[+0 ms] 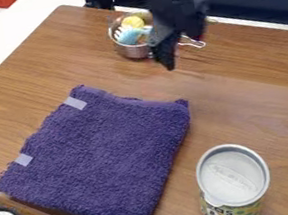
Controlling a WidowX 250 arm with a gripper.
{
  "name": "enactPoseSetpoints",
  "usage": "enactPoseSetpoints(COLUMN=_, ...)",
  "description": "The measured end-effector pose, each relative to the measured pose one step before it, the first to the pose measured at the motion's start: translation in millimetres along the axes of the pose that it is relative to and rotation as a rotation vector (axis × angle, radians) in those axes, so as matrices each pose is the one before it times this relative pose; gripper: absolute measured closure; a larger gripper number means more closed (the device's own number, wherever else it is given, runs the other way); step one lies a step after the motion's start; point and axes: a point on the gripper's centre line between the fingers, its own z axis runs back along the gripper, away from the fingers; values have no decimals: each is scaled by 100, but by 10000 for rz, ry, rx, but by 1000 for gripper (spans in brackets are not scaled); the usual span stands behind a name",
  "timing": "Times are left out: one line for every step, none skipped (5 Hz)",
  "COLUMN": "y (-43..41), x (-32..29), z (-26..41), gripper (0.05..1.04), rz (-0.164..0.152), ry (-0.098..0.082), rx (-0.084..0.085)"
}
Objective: Move the silver basket to the upper leff side of table
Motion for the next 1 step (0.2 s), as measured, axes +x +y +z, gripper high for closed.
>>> enactPoseSetpoints(y=371, x=-1492, z=765, gripper=83, rz=-2108, ry=416, rx=-470)
